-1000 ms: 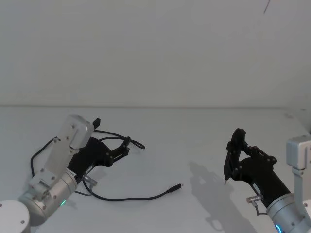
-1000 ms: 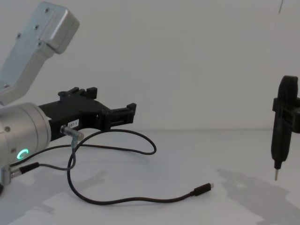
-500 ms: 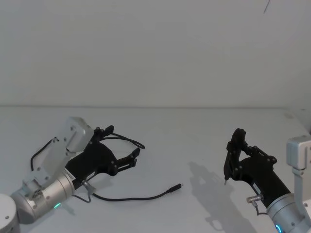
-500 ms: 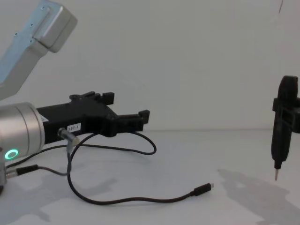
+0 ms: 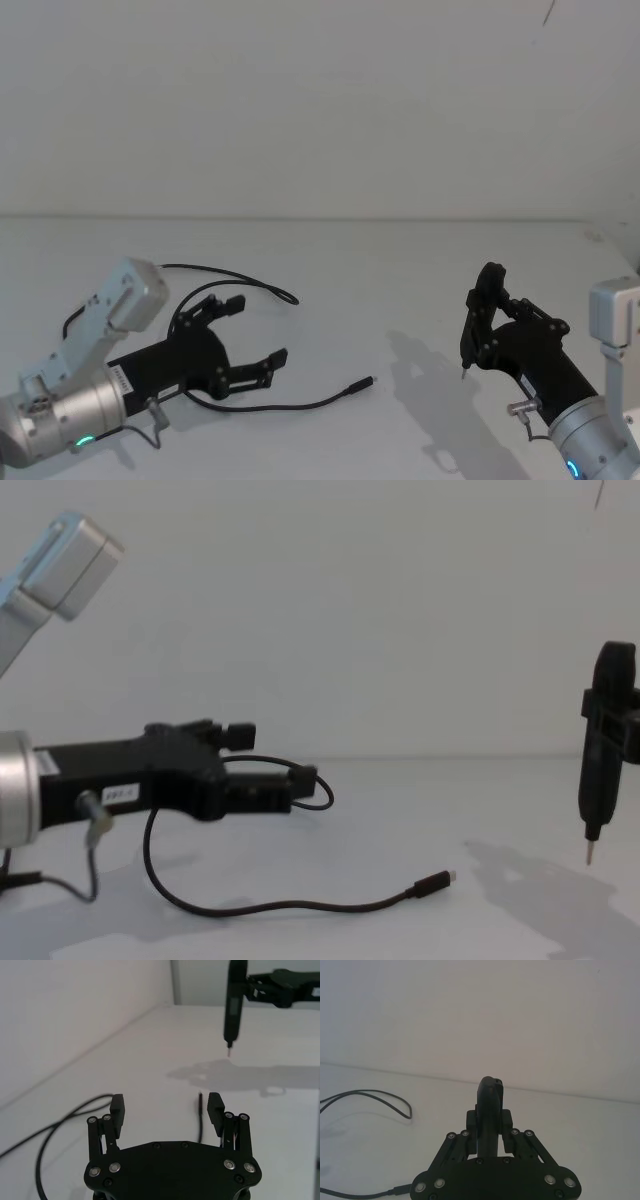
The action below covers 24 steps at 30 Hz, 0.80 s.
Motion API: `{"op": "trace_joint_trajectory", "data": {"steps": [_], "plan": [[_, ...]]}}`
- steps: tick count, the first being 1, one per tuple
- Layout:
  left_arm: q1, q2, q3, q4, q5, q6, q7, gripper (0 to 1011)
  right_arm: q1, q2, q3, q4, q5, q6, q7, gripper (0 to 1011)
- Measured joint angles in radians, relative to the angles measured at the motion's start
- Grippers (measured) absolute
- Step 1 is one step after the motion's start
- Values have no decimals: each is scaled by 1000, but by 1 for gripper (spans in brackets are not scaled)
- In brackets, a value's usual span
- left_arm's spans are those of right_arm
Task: Pick up the data cable with the one hand.
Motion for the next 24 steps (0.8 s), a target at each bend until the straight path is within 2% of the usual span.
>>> {"op": "trace_joint_trajectory", "data": {"steps": [1, 6, 11, 24], "plan": [[0, 0, 0, 0, 0, 0, 0, 1001, 0, 0, 0, 0, 0, 0, 0, 279], [-8, 25, 7, 35, -33, 0, -76, 1001, 0, 0, 0, 0, 0, 0, 0, 279], [-20, 37, 18, 62, -44, 0, -116, 1001, 0, 0, 0, 0, 0, 0, 0, 279], [-85, 38, 64, 147, -35, -21, -205, 1001, 0, 0, 0, 0, 0, 0, 0, 279]]}}
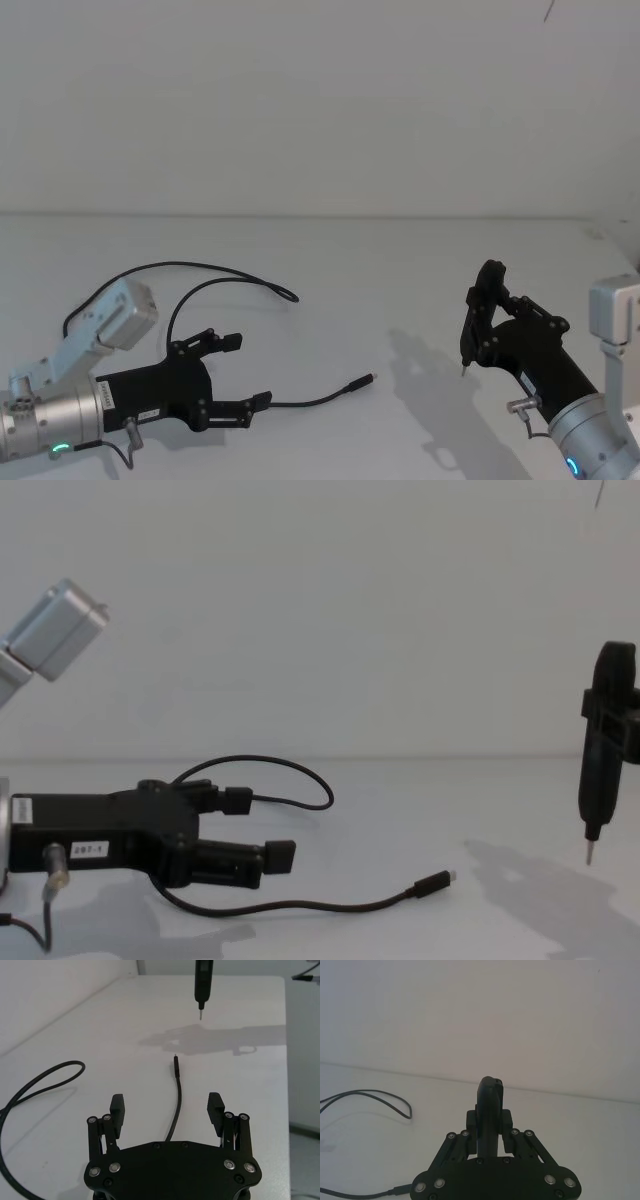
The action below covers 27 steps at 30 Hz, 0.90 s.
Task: Pick up the data cable with the one hand.
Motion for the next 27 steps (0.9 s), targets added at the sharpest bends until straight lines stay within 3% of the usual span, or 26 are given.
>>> {"op": "trace_joint_trajectory", "data": {"steps": [14, 27], "plan": [[-102, -36, 69, 134, 49, -28, -76, 1001, 0, 0, 0, 0, 0, 0, 0, 279], [-161, -71, 114, 231, 71, -49, -116, 1001, 0, 0, 0, 0, 0, 0, 0, 279]]}}
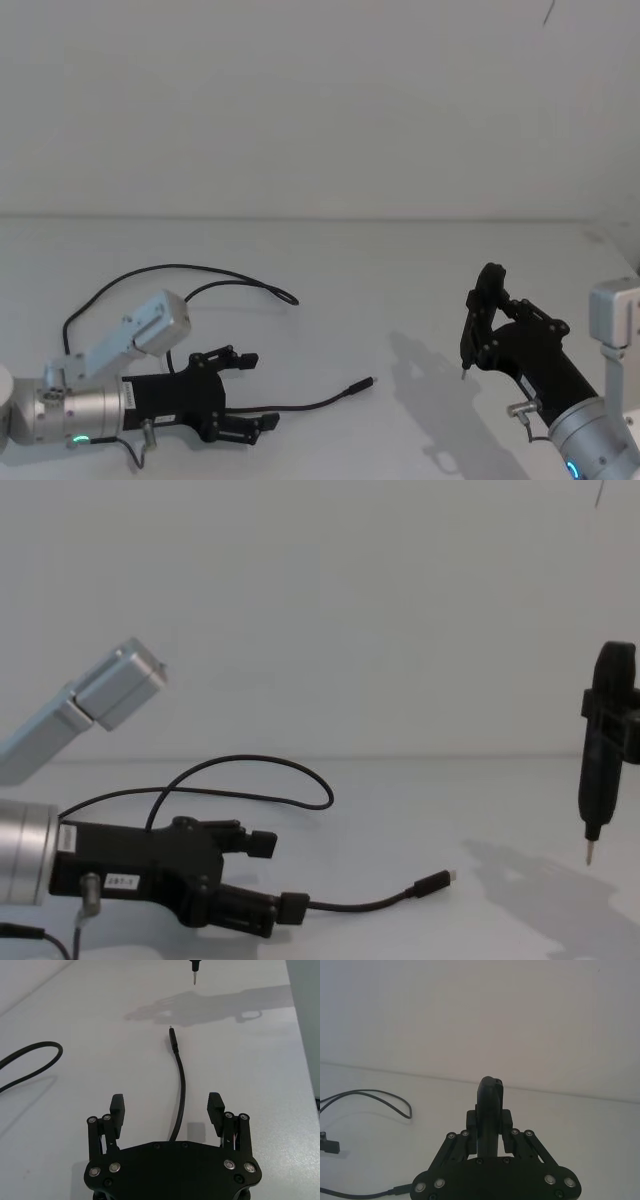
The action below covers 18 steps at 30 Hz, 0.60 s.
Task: Pick up the data cable with the one hand.
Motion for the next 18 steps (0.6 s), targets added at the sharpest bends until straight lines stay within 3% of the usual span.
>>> {"op": "trace_joint_trajectory", "data": {"steps": [7, 18], "plan": [[-14, -17, 13, 30, 0, -6, -10, 963, 0, 0, 0, 0, 0, 0, 0, 279], [-28, -34, 28, 61, -5, -12, -20, 670, 0, 0, 0, 0, 0, 0, 0, 279]]}}
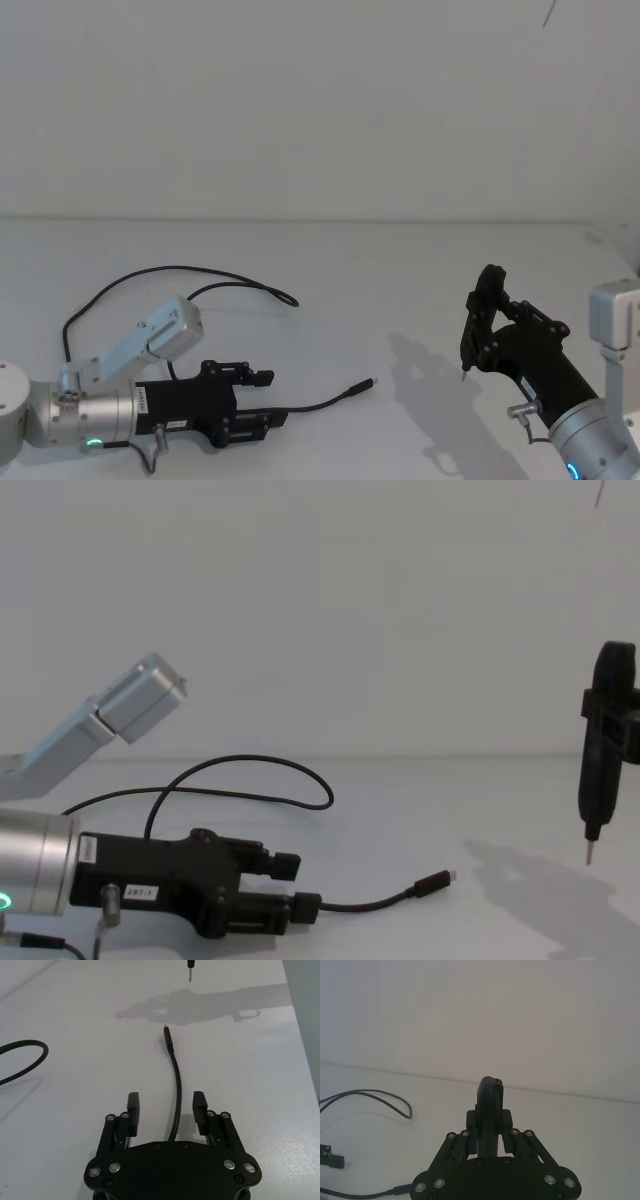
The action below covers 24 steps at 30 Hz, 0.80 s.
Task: Pick up the data cable with the one hand.
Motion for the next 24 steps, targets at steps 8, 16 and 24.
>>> {"op": "trace_joint_trajectory", "data": {"steps": [8, 16, 24], "plan": [[-4, -5, 5, 9, -2, -2, -3, 383, 0, 0, 0, 0, 0, 0, 0, 279], [-7, -8, 7, 14, -3, -3, -5, 152, 0, 0, 0, 0, 0, 0, 0, 279], [-7, -9, 8, 16, -4, -4, -6, 30, 0, 0, 0, 0, 0, 0, 0, 279]]}}
